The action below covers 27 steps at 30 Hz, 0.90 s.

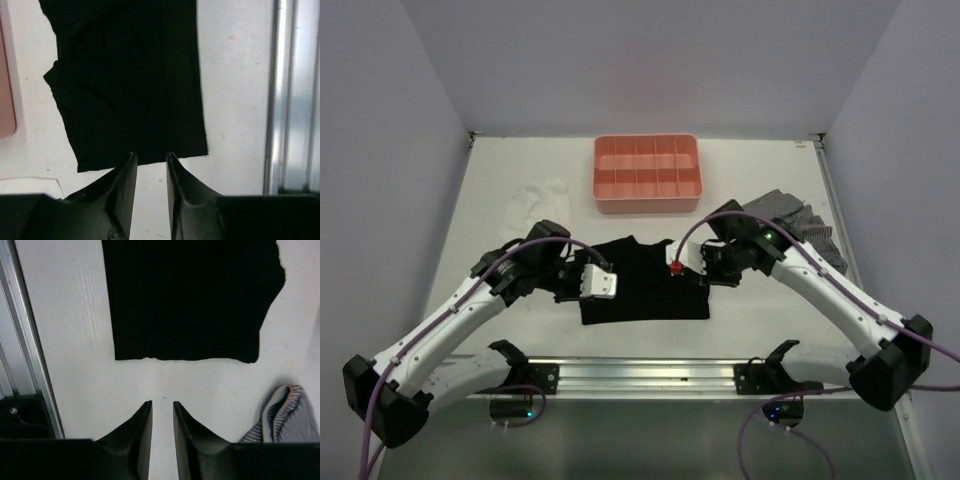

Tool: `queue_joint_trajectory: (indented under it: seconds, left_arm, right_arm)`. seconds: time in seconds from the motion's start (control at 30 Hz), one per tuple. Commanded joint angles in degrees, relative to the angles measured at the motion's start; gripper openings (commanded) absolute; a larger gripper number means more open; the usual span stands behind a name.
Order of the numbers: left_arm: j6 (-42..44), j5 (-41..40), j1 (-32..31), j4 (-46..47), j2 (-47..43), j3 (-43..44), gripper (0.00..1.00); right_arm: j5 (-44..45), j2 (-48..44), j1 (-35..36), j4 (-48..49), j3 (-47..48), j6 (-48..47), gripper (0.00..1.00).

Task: Roll the underwear
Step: Flatten the underwear

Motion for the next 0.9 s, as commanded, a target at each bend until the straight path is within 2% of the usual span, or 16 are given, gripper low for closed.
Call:
queue_joint_trajectory:
  seconds: [0.0, 0.03, 0.07, 0.13, 0.23, 0.4, 0.63, 0.83, 0.87]
  left_arm:
    - [-9.69, -9.98, 0.04, 14.20, 8.08, -0.22, 0.31]
    - [-10.14, -10.95, 0.13, 15.26, 9.84, -0.22, 0.29]
    - [-11.62, -13.14, 0.82, 18.05, 11.51, -0.22, 0.25]
    - [-11.90, -14.12, 1.53, 19.92, 15.65, -0.49, 0.22]
    - [-9.89, -15.71, 1.97, 21.59, 20.05, -1.36, 0.18]
    - [0.39, -18.87, 2.06, 22.75, 24.36, -5.75, 0.18]
    - [11.47, -15.01, 1.27, 20.02, 24.18, -13.05, 0.17]
    - [14.65, -10.80, -4.78, 15.10, 22.52, -14.81, 0.15]
    - [13.34, -8.96, -8.01, 14.48, 21.82, -14.73, 0.15]
  right_arm:
    - [-2.46, 10.50, -1.72, 7.16, 0.72, 12.42, 0.25]
    - [-2.38, 13.07, -1.81, 7.78, 1.95, 15.83, 0.17]
    - [-2.47, 15.01, -1.90, 8.48, 2.65, 17.51, 0.13]
    - [-2.99, 20.37, -1.90, 11.03, 4.23, 20.85, 0.07]
    - [-2.30, 26.35, -1.81, 13.85, 6.08, 27.62, 0.02]
    - [2.71, 34.09, -1.90, 15.34, 5.92, 30.19, 0.02]
    - [6.06, 42.88, -2.07, 16.49, 9.24, 30.02, 0.03]
    - [4.22, 47.54, -2.07, 16.13, 16.88, 24.49, 0.08]
    - [3.43, 47.54, -2.16, 16.31, 17.68, 23.43, 0.09]
